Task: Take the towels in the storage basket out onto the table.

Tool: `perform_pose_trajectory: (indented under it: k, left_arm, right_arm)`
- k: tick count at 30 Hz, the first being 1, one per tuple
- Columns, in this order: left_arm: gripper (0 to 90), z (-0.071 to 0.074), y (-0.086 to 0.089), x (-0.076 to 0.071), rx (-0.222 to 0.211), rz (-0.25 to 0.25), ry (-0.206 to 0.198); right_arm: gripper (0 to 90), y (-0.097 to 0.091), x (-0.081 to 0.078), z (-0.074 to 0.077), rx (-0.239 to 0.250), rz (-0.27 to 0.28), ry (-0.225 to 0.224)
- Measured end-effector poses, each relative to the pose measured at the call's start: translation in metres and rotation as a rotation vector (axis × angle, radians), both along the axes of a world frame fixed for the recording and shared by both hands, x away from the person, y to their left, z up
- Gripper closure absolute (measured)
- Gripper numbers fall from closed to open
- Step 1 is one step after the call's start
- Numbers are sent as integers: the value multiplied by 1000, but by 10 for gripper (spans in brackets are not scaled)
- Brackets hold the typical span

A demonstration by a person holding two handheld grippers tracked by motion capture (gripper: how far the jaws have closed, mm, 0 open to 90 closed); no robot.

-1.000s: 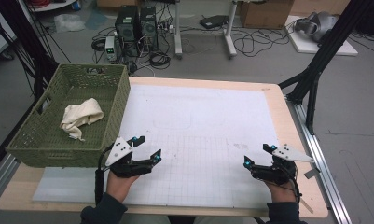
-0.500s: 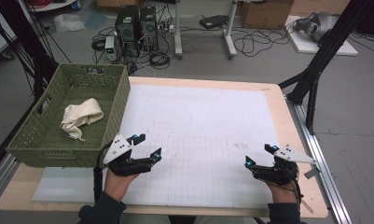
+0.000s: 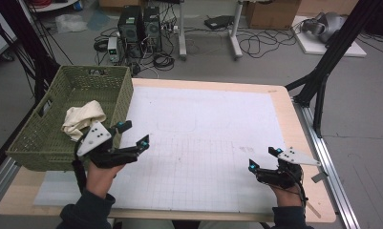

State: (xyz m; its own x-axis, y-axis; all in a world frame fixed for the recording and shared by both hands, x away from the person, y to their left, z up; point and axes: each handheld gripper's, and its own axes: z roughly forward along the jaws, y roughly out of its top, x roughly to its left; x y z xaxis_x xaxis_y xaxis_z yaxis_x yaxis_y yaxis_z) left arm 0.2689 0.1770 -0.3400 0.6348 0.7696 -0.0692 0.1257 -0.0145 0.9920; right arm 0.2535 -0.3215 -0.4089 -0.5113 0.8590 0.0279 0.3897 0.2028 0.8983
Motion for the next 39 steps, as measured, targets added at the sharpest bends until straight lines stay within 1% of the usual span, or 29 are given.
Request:
perform_pose_trajectory:
  k: [2,3,5,6,8,9,10,11,12,14,16,17,18,19,20,21,22,23,24,25,26,27,28,29,31,33,34,36,39]
  left_arm:
    - [213,4,5,2,5,10,-3]
    - [213,13,16,7,19,25,-13]
    - [213,21,27,12,33,38,-18]
    - [213,21,27,12,33,38,-18]
    - [211,30,40,20,55,62,-21]
    - [203,36,53,27,62,89,-21]
    - [194,39,60,31,60,102,-20]
    - [189,40,67,34,62,121,-19]
    - [186,40,67,34,62,121,-19]
    - [187,42,80,40,70,146,-12]
    - [187,43,92,46,81,171,5]
    - [187,41,104,53,91,200,24]
    - [188,41,104,53,91,200,24]
    - [187,37,116,61,93,234,58]
    - [187,34,120,65,94,246,77]
    - [187,31,124,70,99,258,94]
    - [187,31,124,70,99,258,94]
    - [188,27,128,78,122,274,129]
    - [188,27,128,78,122,274,129]
    - [189,25,130,87,147,270,150]
    - [191,25,130,87,147,270,150]
    - [192,22,136,97,145,280,186]
    - [192,20,139,102,137,291,204]
    - [193,20,139,102,137,291,204]
    - [206,16,147,111,127,314,244]
    - [206,11,152,118,134,333,271]
    - [206,5,155,124,144,342,302]
    - [207,-2,158,131,168,362,337]
    - [219,-12,160,139,223,396,383]
  right_arm:
    - [113,0,0,0,-5,2,-4]
    - [113,0,0,0,-5,3,-4]
    - [113,0,0,0,-4,2,-4]
    - [113,0,0,0,-3,1,-3]
    - [113,0,0,0,-2,-3,1]
    - [113,0,0,0,0,-3,-1]
    - [113,0,0,0,1,-4,-1]
    - [113,0,0,0,1,-4,0]
    - [113,0,0,0,2,-4,1]
    - [113,0,1,0,1,-3,0]
    - [113,0,1,0,-1,-1,-1]
    - [113,0,1,0,0,-2,0]
    - [113,0,1,0,0,-2,0]
    - [113,2,2,0,0,1,1]
    - [113,2,3,0,-2,2,-1]
    - [113,3,3,0,-2,3,6]
    - [113,3,3,0,-2,3,6]
    - [113,5,4,-1,-8,8,4]
    - [113,5,4,-1,-8,8,4]
    - [113,6,5,-2,-10,11,9]
    - [113,6,5,-2,-10,11,9]
    - [113,7,6,-2,-14,15,10]
    - [113,8,7,-3,-14,15,8]
    - [113,8,7,-3,-19,17,12]
    - [113,9,7,-3,-21,17,12]
    - [113,9,7,-3,-21,17,13]
    - [113,8,7,-3,-22,15,14]
    - [113,8,7,-3,-22,16,14]
    - [113,6,6,-3,-27,16,10]
